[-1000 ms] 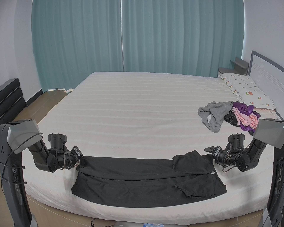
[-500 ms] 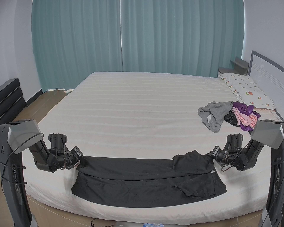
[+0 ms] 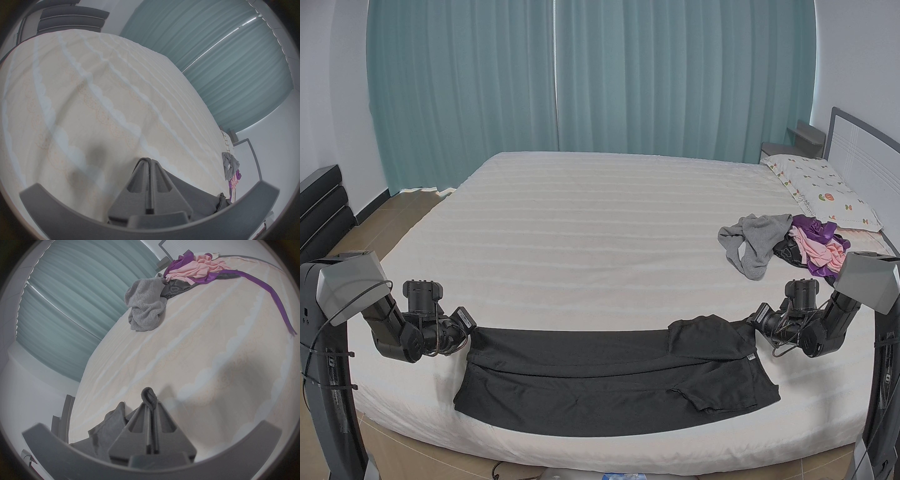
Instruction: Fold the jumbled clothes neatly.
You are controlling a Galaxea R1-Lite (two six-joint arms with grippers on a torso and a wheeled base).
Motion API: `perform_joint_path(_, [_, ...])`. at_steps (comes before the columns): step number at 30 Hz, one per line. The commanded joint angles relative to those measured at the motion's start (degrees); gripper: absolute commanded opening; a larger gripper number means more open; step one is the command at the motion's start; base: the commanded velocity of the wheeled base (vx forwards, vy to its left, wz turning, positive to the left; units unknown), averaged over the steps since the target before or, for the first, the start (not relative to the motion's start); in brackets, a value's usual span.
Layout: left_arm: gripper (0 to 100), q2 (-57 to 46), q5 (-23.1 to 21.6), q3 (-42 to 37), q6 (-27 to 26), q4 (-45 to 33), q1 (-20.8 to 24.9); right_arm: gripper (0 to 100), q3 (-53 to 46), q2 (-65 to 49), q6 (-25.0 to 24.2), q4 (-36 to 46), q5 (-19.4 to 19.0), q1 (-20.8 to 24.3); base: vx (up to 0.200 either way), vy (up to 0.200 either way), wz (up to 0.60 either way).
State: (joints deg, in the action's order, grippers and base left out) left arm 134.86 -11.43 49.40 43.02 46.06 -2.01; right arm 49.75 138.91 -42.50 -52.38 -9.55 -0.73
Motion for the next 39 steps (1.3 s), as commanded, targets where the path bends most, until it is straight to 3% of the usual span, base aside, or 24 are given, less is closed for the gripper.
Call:
perform_joint_path(1, [0,0.0,0.0,0.3,0.1,0.0,0.0,0,-0.1,0.2,0.0,0.0,0.1,0.0,0.000,0.000,0.00])
perform_joint_path(2, [0,0.0,0.0,0.3,0.1,-0.1,0.0,0,-0.3,0.2,0.0,0.0,0.1,0.0,0.000,0.000,0.00])
perform_joint_path(3, [0,0.0,0.0,0.3,0.1,-0.1,0.0,100,-0.4,0.2,0.0,0.0,0.0,0.0,0.000,0.000,0.00])
perform_joint_path(4, [100,0.0,0.0,0.4,0.2,-0.1,0.0,100,-0.4,0.2,0.0,0.0,0.0,0.0,0.000,0.000,0.00])
perform_joint_path(9, [100,0.0,0.0,0.4,0.3,-0.2,-0.1,100,-0.5,-1.0,0.0,-0.1,0.1,0.0,0.000,0.000,0.00])
perform_joint_path(14, [100,-2.8,-0.1,-1.1,5.0,-0.6,-2.5,100,-2.6,-7.7,0.0,0.7,0.1,0.0,0.000,0.000,0.00])
perform_joint_path(19, [100,-8.5,-0.7,-8.1,5.9,0.0,-3.1,100,-4.7,-11.4,0.0,1.1,0.3,1.5,0.000,0.000,0.00])
perform_joint_path(26, [100,-14.9,-1.8,-18.4,7.0,0.0,-2.8,100,-17.1,-15.7,-0.1,-1.8,-0.1,-0.1,-0.086,0.000,0.00])
perform_joint_path(34, [100,-16.3,-2.5,-27.0,7.2,0.0,-0.7,100,-35.0,-16.8,0.0,-20.9,-4.3,-0.6,-0.200,0.000,0.00])
perform_joint_path(39, [100,-15.9,-1.8,-28.7,6.9,0.0,2.5,100,-37.5,-16.0,0.1,-24.0,-4.8,-0.1,-0.040,0.000,0.00])
